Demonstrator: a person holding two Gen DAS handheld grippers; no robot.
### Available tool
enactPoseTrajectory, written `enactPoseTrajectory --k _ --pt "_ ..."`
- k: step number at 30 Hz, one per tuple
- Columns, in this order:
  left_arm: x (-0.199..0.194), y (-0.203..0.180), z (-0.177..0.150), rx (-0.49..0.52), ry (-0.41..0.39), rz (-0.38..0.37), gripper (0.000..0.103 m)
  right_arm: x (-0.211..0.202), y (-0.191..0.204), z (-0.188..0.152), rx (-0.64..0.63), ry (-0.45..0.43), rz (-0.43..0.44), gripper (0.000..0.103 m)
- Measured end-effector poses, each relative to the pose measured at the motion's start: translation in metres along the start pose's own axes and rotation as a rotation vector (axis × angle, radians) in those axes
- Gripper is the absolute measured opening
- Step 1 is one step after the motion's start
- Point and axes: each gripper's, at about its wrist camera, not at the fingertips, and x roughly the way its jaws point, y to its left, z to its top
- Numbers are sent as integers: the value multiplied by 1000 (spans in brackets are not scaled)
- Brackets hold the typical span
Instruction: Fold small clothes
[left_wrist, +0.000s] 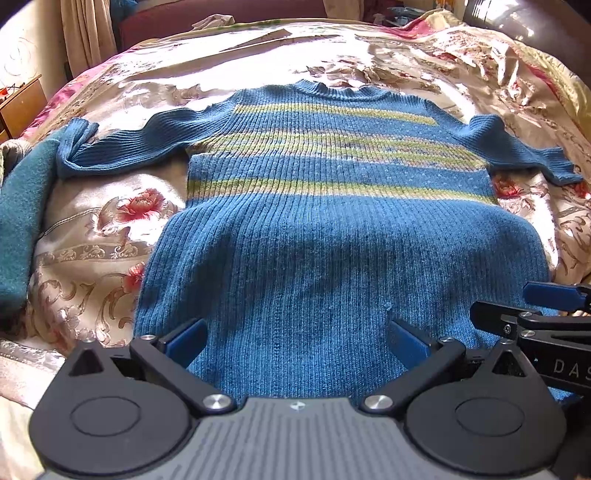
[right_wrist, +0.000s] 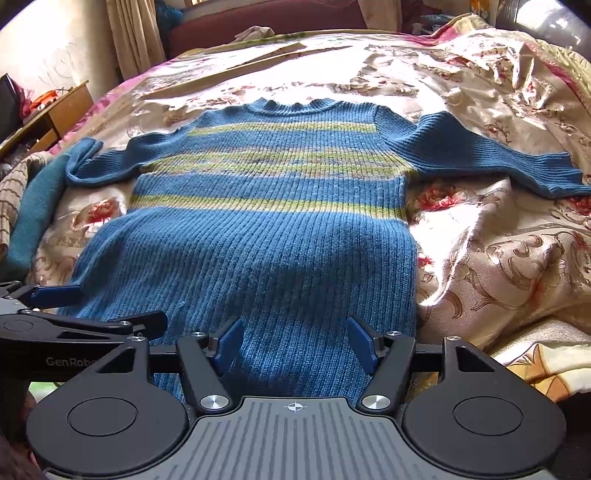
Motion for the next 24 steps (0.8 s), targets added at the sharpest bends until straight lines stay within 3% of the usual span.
enactPoseTrajectory --k 24 --pt "0 -1 1 6 25 25 103 -2 7 -1 -30 -8 -31 68"
